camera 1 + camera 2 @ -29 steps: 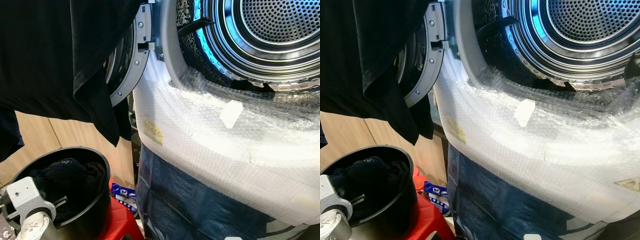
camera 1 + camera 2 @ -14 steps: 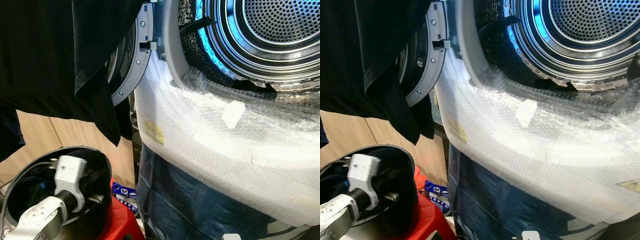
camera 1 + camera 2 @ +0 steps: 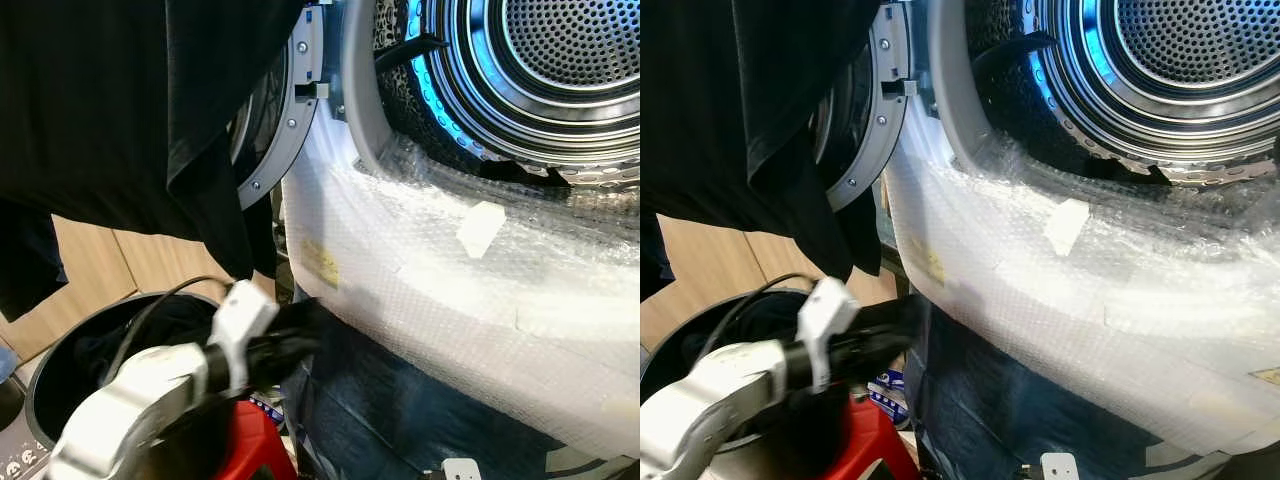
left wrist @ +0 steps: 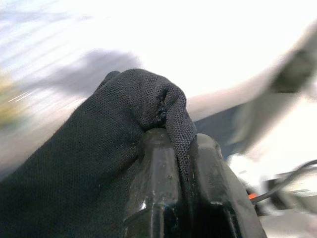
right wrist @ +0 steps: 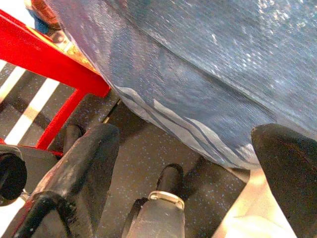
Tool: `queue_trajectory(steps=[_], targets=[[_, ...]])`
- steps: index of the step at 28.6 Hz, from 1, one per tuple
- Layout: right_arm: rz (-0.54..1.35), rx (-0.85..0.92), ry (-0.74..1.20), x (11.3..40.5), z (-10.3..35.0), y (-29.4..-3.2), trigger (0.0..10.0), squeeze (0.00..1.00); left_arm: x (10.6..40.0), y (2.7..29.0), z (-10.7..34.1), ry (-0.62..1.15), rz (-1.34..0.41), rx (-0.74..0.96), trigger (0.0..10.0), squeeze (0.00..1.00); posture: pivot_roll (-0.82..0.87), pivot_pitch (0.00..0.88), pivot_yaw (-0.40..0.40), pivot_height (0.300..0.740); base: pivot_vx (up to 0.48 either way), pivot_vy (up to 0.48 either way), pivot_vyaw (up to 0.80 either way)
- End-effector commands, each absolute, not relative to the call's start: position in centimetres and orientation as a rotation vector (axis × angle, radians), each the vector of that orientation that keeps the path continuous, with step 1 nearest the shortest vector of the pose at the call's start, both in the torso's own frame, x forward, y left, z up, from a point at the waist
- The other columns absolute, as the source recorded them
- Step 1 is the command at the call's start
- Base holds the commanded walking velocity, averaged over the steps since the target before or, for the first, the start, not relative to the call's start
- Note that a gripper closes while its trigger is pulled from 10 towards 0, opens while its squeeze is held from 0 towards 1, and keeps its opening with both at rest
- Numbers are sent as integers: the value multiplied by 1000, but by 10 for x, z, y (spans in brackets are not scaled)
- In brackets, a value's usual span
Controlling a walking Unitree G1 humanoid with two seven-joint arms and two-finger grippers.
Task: Clothes washing
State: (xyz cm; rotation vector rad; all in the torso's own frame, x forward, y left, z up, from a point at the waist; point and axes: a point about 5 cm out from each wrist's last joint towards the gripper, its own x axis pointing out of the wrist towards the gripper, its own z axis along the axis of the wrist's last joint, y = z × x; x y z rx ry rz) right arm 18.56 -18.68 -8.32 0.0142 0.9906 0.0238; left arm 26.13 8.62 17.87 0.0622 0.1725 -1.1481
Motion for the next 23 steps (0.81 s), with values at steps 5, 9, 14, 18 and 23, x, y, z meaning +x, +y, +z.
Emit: queue_trajectory(steps=[5,9,14,18,23], targets=[[12,16,968,190,-81,-187,10000,0,261,57,195,88,-1318,46,0,0,18,0,13,740,0,0,0],[12,12,963,192,-80,-186,10000,0,257,46,195,80,-1361,36,0,0,18,0,12,740,0,0,0],[8,11,944,195,-78,-186,10000,0,259,56,187,106,-1310,33,0,0,15,0,12,740,0,0,0],[12,5,926,197,-76,-189,10000,0,261,75,182,130,-1224,20,0,0,15,0,11,740,0,0,0],[94,-50,903,199,-73,-196,10000,0,259,91,174,165,-1163,33,0,0,19,0,5,740,0,0,0]])
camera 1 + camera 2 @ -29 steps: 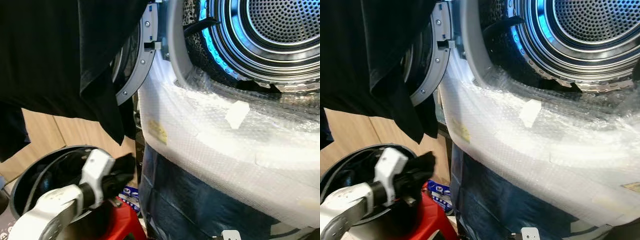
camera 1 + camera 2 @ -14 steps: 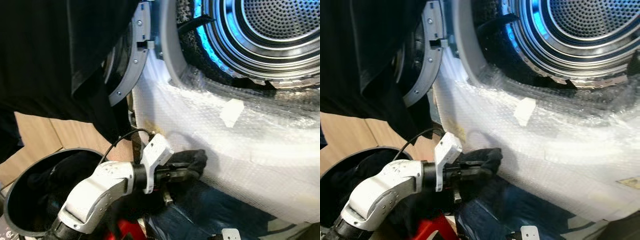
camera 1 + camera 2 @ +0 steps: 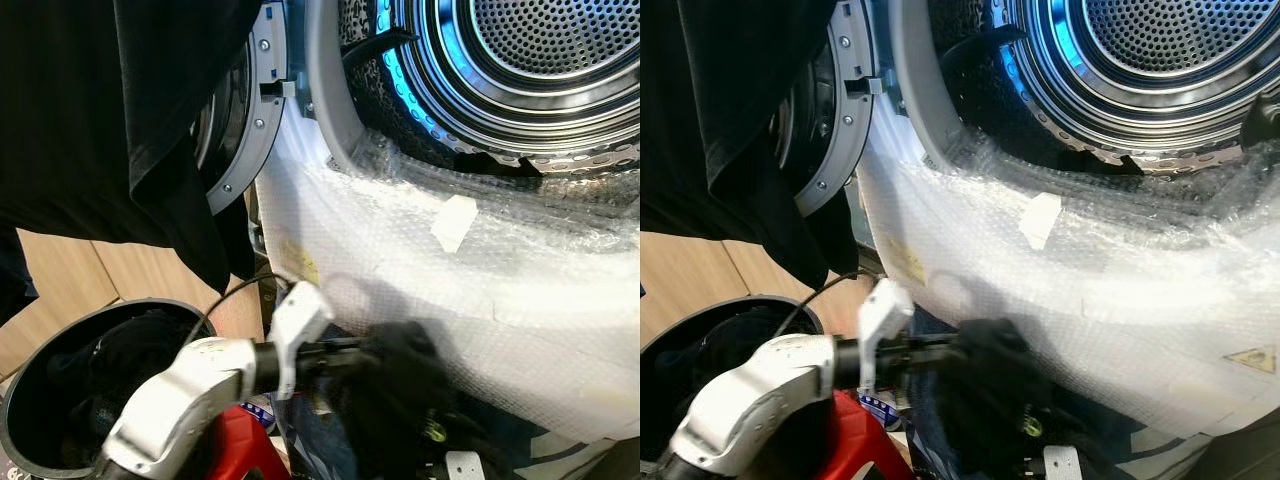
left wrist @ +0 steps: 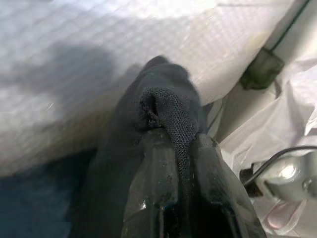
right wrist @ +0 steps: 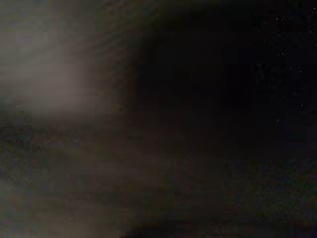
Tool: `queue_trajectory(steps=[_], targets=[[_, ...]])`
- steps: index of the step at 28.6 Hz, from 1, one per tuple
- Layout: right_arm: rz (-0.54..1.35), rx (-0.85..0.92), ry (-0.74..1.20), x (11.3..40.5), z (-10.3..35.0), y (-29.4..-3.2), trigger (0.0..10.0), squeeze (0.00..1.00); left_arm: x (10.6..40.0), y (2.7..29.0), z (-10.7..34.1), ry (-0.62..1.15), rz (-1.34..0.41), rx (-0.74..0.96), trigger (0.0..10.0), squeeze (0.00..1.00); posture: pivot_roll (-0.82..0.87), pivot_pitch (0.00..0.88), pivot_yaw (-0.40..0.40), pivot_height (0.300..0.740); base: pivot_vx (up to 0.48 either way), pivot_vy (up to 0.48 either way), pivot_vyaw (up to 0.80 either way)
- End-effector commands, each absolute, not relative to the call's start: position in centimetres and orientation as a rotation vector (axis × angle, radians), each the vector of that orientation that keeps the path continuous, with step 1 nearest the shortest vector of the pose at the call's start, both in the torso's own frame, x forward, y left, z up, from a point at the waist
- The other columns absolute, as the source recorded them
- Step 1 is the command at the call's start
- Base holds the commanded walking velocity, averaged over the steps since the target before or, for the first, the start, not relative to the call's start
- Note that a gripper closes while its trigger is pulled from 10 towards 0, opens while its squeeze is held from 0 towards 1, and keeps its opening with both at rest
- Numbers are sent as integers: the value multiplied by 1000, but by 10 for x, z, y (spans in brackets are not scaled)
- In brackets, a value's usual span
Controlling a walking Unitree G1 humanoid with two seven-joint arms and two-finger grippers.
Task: Clothes washing
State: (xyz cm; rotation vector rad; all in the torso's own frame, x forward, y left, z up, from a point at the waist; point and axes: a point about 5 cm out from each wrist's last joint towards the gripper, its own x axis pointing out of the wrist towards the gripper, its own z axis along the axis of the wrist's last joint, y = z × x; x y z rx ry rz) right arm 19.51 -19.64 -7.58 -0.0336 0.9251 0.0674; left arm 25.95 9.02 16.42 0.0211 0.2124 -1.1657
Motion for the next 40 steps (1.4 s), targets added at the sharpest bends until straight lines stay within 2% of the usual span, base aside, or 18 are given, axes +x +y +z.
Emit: queue_trajectory(steps=[1,3,9,10,11,12,18,24,37,40], targets=[[127,-76,899,199,-72,-198,10000,0,259,93,173,169,-1156,33,0,0,17,0,4,740,0,0,0],[165,-101,892,199,-71,-200,10000,0,259,95,172,170,-1150,33,0,0,16,0,4,740,0,0,0],[461,-196,876,195,-67,-203,10000,0,260,96,172,168,-1138,30,0,0,2,0,-6,740,0,0,0],[507,-194,869,195,-65,-204,10000,365,260,96,171,169,-1140,31,0,0,2,0,-6,740,0,0,0],[520,-185,858,196,-63,-206,10000,478,260,96,171,171,-1143,30,0,0,1,0,-6,740,0,0,0],[540,-158,848,197,-61,-206,10000,1000,259,95,170,174,-1147,30,0,0,1,0,-6,740,0,0,0],[678,-5,728,211,-42,-206,10000,1000,253,97,166,202,-1160,38,0,0,-9,0,-1,740,0,0,0],[846,31,664,210,-30,-205,10000,1000,250,100,162,221,-1162,35,0,0,-6,0,-7,740,0,0,0],[849,-5,634,211,-23,-214,10000,1000,245,95,153,249,-1186,61,0,0,-18,0,-6,740,0,0,0],[873,-14,560,218,-15,-199,10000,1000,240,79,145,264,-1231,47,0,0,-22,0,-3,740,0,0,0]])
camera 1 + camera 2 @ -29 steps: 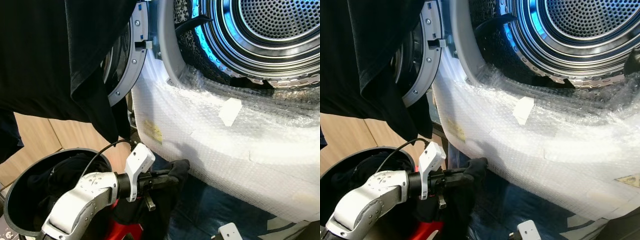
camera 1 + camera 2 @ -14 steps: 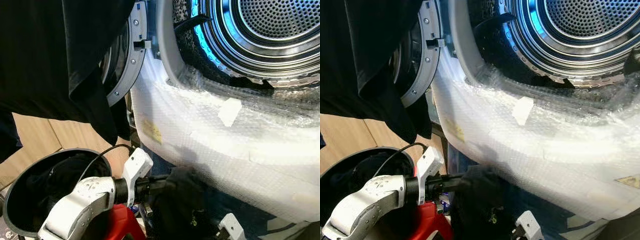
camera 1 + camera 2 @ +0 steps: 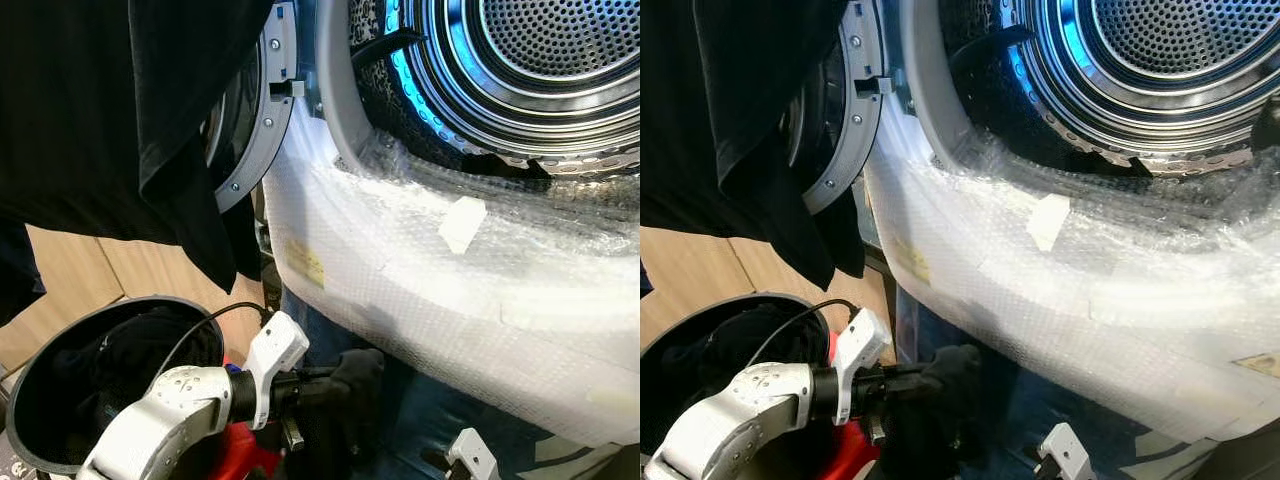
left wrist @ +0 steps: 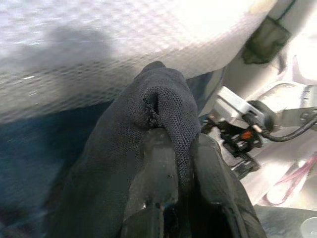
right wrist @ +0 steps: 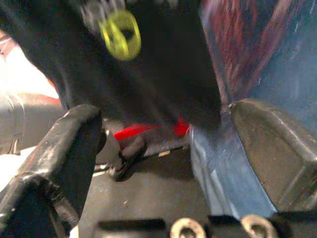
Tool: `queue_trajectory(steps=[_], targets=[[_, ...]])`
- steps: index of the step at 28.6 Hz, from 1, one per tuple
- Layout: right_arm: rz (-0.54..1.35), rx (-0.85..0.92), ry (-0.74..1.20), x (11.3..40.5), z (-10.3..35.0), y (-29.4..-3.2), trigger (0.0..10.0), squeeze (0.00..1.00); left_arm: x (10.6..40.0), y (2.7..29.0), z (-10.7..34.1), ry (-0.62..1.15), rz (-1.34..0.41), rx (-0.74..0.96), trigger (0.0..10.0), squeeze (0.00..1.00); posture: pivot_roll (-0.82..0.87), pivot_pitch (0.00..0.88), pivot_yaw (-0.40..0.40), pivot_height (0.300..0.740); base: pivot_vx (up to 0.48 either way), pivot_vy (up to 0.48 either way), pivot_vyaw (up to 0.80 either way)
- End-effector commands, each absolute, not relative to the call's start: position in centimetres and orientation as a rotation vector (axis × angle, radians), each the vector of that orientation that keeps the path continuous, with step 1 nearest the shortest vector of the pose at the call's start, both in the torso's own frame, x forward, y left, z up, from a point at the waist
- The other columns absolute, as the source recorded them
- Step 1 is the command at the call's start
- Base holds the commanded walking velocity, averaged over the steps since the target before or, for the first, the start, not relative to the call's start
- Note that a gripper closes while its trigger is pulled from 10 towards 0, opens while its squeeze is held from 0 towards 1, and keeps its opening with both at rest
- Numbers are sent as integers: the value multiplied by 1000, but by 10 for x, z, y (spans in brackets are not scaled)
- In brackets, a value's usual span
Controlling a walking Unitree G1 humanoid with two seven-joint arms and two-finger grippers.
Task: Clothes washing
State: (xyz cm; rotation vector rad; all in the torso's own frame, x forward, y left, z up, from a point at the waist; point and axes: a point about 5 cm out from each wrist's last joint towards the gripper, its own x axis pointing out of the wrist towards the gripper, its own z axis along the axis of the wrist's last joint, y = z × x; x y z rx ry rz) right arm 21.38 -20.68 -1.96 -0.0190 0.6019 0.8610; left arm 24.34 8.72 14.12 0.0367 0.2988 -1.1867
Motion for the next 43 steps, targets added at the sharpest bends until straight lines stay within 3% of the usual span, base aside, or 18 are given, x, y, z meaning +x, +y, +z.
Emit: queue_trajectory(steps=[1,10,21,28,29,30,43], targets=[[873,-14,560,218,-15,-199,10000,1000,240,79,145,264,-1231,47,0,0,-22,0,-3,740,0,0,0],[902,64,452,230,3,-180,10000,1000,241,61,138,258,-1239,25,0,0,-34,0,4,740,0,0,0],[1050,72,470,219,14,-174,10000,1000,247,50,138,228,-1239,33,0,0,-49,0,3,740,0,0,0],[1076,70,422,225,30,-161,10000,1000,251,42,142,202,-1267,50,0,0,-60,0,0,740,0,0,0],[1076,71,415,226,32,-159,10000,757,251,41,143,197,-1272,52,0,0,-59,0,-6,740,0,0,0],[1077,62,401,228,36,-155,10000,0,252,38,143,189,-1278,55,0,0,-66,0,-6,740,0,0,0],[932,265,353,242,47,-133,10000,0,250,27,142,177,-1299,51,0,0,-64,0,-11,740,0,0,0]])
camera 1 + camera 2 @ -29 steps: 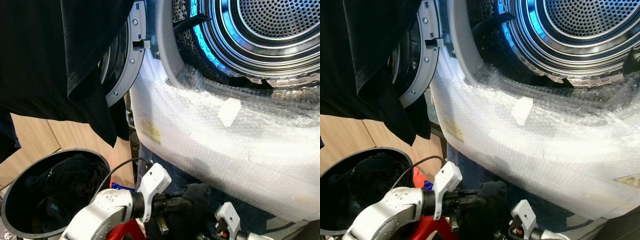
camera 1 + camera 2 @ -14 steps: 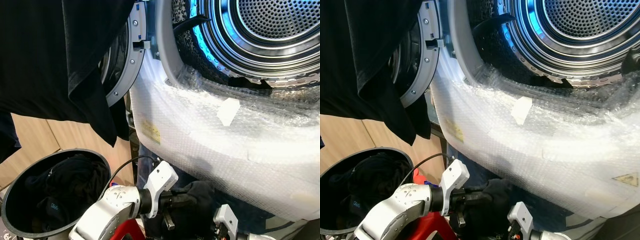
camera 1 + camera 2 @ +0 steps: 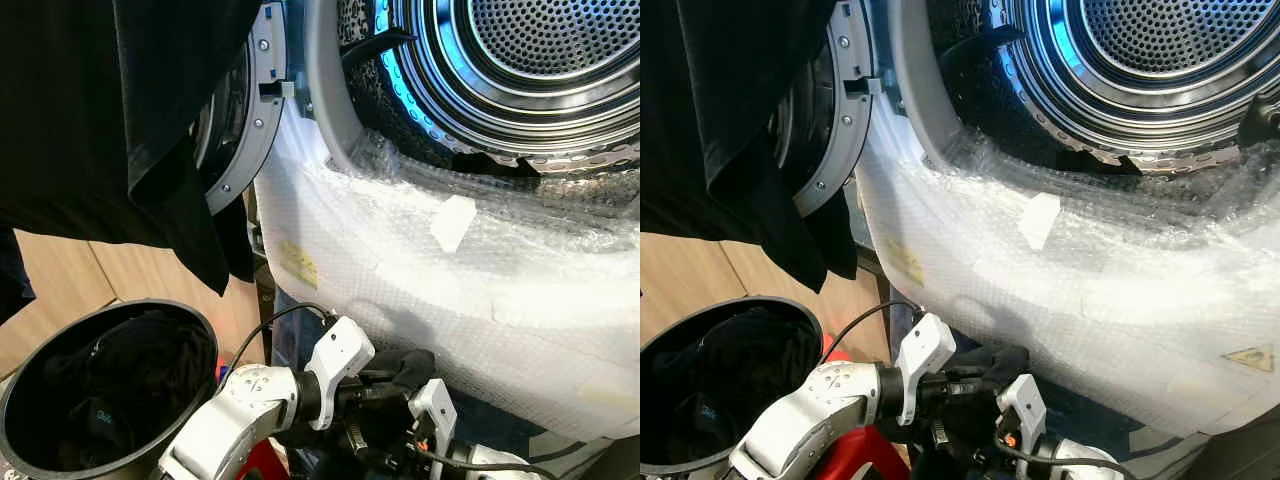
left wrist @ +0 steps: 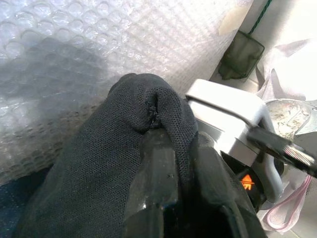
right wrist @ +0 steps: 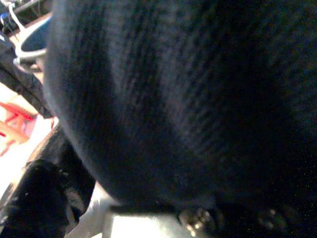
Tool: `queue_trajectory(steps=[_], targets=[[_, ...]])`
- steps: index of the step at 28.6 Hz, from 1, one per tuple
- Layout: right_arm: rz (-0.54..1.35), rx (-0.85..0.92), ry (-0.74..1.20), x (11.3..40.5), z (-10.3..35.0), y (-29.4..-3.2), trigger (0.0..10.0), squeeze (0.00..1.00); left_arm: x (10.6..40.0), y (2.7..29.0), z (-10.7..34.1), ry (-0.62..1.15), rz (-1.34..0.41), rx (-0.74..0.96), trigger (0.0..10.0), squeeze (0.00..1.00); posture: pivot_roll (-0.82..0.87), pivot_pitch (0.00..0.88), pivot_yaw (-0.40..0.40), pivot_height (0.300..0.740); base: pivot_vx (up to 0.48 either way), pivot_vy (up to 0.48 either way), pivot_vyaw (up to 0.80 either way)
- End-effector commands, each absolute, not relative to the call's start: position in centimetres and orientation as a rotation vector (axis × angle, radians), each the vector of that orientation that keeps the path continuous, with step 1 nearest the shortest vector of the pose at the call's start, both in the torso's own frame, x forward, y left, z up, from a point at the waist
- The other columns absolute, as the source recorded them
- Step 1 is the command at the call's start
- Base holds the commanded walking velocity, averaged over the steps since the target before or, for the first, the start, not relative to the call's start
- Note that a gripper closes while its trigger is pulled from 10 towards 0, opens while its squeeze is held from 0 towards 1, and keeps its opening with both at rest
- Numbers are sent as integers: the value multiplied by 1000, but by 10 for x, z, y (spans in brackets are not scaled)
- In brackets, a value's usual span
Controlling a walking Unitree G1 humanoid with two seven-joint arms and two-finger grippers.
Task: Clothes washing
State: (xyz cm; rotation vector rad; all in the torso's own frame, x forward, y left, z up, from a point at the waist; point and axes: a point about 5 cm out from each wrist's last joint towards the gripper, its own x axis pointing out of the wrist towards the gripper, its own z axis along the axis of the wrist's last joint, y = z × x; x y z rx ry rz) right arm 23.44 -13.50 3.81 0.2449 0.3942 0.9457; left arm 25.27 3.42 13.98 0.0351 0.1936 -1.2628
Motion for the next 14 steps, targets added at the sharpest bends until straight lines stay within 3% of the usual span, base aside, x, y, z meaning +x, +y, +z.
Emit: queue_trajectory(steps=[1,14], targets=[[927,274,353,242,48,-133,10000,0,250,27,142,177,-1298,51,0,0,-64,0,-11,740,0,0,0],[793,390,389,244,37,-130,10000,0,249,26,140,180,-1288,50,0,0,-57,0,-17,740,0,0,0]])
